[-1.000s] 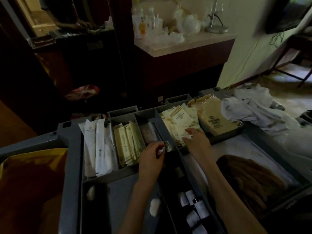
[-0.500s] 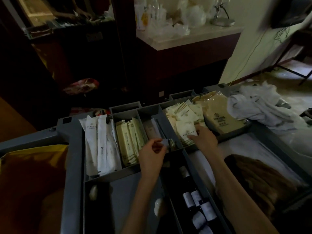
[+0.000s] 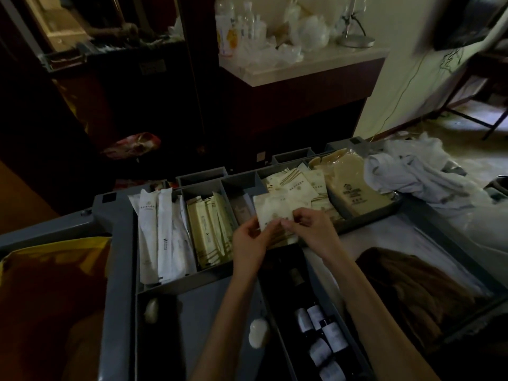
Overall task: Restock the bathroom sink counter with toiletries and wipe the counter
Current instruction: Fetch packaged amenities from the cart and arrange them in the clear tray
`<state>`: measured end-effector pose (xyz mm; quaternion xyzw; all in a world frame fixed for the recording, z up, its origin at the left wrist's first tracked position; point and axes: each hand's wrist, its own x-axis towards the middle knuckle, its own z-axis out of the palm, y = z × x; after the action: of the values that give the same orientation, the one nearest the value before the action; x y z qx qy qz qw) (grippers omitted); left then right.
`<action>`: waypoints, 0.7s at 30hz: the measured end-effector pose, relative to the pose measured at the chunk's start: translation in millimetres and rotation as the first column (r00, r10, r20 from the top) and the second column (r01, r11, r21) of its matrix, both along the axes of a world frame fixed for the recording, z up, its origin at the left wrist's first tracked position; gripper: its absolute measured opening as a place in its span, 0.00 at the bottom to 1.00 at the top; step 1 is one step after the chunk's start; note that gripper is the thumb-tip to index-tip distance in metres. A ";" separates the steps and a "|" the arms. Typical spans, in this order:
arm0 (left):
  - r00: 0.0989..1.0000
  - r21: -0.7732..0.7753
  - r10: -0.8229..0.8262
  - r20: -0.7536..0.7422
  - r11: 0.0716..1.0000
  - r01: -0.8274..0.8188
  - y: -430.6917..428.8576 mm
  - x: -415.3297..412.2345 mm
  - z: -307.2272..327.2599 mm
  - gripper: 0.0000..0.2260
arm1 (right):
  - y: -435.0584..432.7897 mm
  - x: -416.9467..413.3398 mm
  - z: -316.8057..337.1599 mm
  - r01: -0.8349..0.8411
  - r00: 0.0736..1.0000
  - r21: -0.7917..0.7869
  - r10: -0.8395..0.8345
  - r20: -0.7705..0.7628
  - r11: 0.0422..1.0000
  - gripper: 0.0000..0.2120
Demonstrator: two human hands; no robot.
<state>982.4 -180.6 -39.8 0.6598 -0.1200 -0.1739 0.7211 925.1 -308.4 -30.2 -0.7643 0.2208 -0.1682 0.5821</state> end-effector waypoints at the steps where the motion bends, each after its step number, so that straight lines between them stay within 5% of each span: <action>1: 0.999 -0.005 0.030 0.018 1.000 -0.030 1.1 -0.1 -0.5 0.08 | 4.1 -1.1 -0.1 -0.025 1.000 0.024 0.025 0.001 0.999 0.06; 8: 0.989 0.018 0.144 -0.012 0.989 -0.144 9.0 6.3 -11.0 0.06 | -4.3 3.2 -0.2 -0.038 0.998 0.052 0.040 -0.052 0.998 0.04; 11: 0.984 0.038 0.161 -0.082 0.987 -0.159 13.0 12.3 -16.5 0.07 | -27.9 11.2 -3.4 0.119 0.985 -0.131 -0.133 -0.108 0.984 0.02; 15: 0.986 0.064 0.148 -0.081 0.988 -0.143 14.4 13.0 -19.3 0.06 | -53.1 19.9 -16.4 0.235 0.903 -0.414 -0.355 -0.242 0.880 0.15; 21: 0.988 0.106 0.154 -0.009 0.983 -0.152 13.6 12.2 -22.4 0.06 | -50.0 39.1 -24.8 0.070 0.780 -0.554 -0.392 -0.488 0.830 0.27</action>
<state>994.6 -167.0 -62.2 0.7024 -0.0535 -0.1299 0.6977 964.2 -358.4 -55.0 -0.8686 0.4319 -0.0504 0.2376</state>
